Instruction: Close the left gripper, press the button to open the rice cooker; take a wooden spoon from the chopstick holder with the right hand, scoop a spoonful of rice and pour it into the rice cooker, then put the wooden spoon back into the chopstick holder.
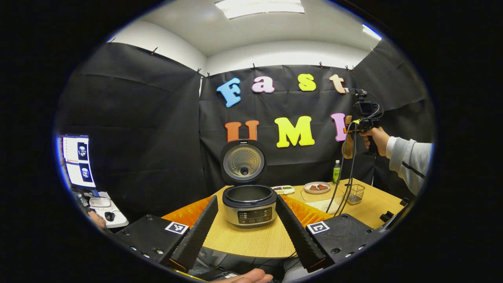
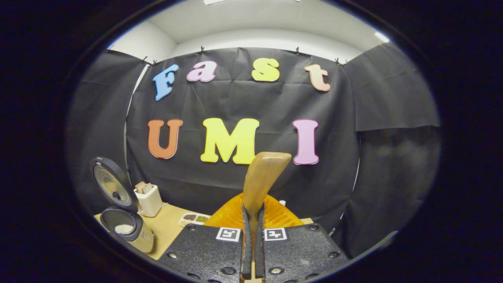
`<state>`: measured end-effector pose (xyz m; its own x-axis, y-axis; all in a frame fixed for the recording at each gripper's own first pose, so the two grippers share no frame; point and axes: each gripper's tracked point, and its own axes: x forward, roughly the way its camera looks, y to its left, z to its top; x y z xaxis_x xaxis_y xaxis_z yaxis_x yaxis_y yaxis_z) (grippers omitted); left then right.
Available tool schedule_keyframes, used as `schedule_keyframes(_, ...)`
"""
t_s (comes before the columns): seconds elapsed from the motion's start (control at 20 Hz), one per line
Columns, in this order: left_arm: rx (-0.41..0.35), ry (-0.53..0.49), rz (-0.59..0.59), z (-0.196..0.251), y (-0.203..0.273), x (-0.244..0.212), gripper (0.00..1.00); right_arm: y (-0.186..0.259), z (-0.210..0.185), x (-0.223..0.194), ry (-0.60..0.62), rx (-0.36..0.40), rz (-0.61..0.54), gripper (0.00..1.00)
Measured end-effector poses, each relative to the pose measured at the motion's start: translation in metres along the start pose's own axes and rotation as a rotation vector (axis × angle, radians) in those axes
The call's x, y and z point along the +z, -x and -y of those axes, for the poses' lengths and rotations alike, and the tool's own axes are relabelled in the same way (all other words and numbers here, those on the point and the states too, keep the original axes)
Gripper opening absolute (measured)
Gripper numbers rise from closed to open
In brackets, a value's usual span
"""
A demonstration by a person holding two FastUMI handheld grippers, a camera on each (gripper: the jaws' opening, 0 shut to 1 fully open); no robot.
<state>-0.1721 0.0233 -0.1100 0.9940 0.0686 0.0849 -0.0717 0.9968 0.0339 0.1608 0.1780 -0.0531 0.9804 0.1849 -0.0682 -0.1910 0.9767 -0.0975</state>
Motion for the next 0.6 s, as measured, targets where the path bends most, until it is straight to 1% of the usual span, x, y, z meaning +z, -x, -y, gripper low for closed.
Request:
schedule_keyframes(0.1, -0.019, 0.011, 0.004, 0.009, -0.005, 0.004, 0.94, -0.003, 0.014, -0.017, 0.009, -0.007, -0.004, 0.08)
schedule_keyframes(0.25, -0.042, 0.035, 0.023, 0.017, -0.014, 0.013, 0.94, -0.004, 0.028, -0.055, -0.061, -0.026, -0.058, 0.12)
schedule_keyframes(0.3, -0.047, 0.035, 0.022, 0.019, -0.016, 0.015, 0.94, -0.005, 0.031, -0.066, -0.076, -0.031, -0.073, 0.1)
schedule_keyframes(0.4, -0.043, 0.025, 0.02, 0.019, -0.022, 0.016, 0.94, -0.008, 0.034, -0.088, -0.064, -0.025, -0.093, 0.11)
schedule_keyframes(0.5, -0.025, 0.012, 0.017, 0.018, -0.025, 0.013, 0.94, -0.014, 0.043, -0.106, -0.042, -0.035, -0.103, 0.11)
schedule_keyframes(0.6, -0.004, 0.037, -0.004, 0.015, -0.022, 0.003, 0.94, -0.019, 0.053, -0.12, -0.027, -0.054, -0.101, 0.1)
